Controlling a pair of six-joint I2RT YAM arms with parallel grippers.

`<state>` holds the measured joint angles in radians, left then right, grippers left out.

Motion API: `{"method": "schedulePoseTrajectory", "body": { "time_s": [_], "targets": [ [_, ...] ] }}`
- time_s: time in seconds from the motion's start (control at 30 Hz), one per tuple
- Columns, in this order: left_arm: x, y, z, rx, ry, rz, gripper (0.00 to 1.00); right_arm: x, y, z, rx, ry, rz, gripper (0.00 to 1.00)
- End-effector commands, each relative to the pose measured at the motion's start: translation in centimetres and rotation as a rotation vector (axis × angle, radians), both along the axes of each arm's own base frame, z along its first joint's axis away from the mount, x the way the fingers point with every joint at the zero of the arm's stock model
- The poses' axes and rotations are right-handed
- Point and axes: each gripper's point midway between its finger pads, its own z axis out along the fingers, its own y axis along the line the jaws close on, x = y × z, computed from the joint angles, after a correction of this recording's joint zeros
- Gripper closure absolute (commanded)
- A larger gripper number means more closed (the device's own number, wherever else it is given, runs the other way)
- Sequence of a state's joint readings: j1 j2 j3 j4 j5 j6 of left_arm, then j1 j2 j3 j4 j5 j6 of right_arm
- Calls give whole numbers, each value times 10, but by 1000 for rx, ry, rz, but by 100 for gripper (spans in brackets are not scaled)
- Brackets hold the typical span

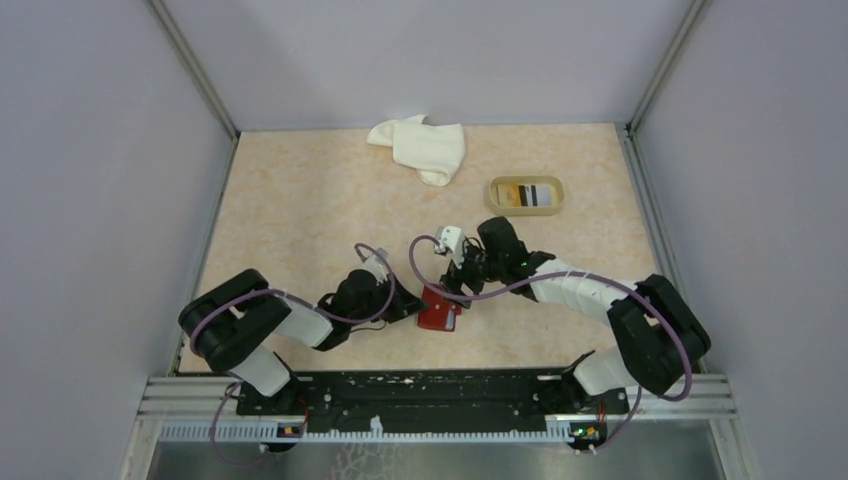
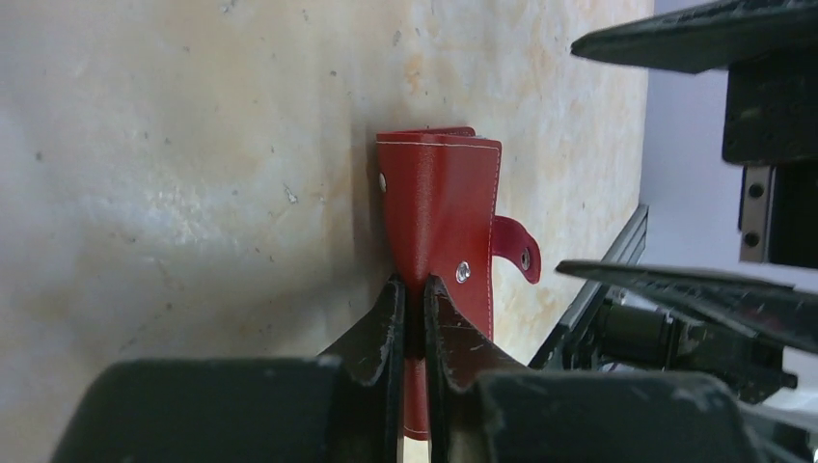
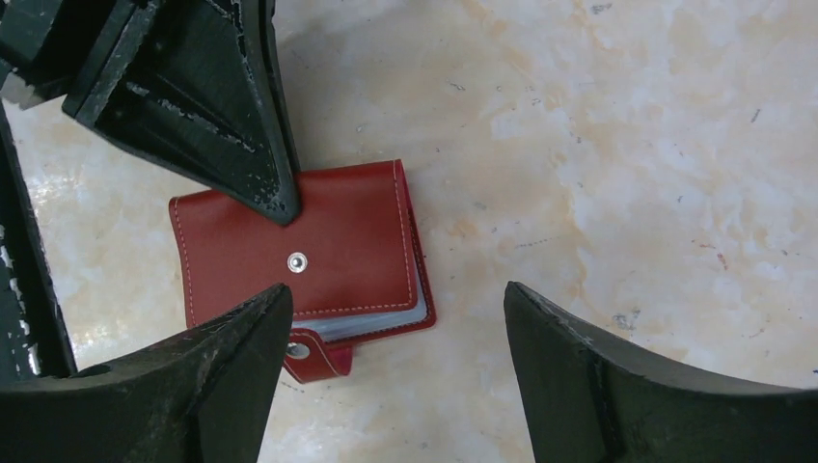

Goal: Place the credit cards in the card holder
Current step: Move the card holder to the center of the board, then open the card holder at the center of the board.

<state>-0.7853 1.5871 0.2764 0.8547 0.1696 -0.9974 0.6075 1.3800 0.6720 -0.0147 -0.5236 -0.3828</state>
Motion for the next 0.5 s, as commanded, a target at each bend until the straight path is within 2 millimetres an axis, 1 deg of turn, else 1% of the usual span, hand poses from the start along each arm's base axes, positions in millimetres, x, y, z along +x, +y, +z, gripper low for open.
{"method": "schedulePoseTrajectory", "body": {
  "time_s": [0.0, 0.03, 0.1, 0.23, 0.33, 0.47],
  "targets": [
    [19, 8, 7, -46, 1, 228, 99, 20, 17, 14, -30, -86, -37, 23],
    [19, 10, 7, -51, 7, 258, 99, 15, 17, 9, -51, -62, -25, 24],
    [21, 17, 5, -56, 14, 315, 100, 10, 21, 8, -60, -51, 1, 27],
    [28, 25, 7, -61, 14, 390, 100, 0, 27, 4, -86, -57, 34, 30],
    [32, 23, 14, -73, 4, 399, 100, 5, 27, -3, -119, -65, 3, 32],
    [33, 17, 16, -73, 1, 393, 100, 13, 27, -10, -151, -63, -50, 37]
  ]
}}
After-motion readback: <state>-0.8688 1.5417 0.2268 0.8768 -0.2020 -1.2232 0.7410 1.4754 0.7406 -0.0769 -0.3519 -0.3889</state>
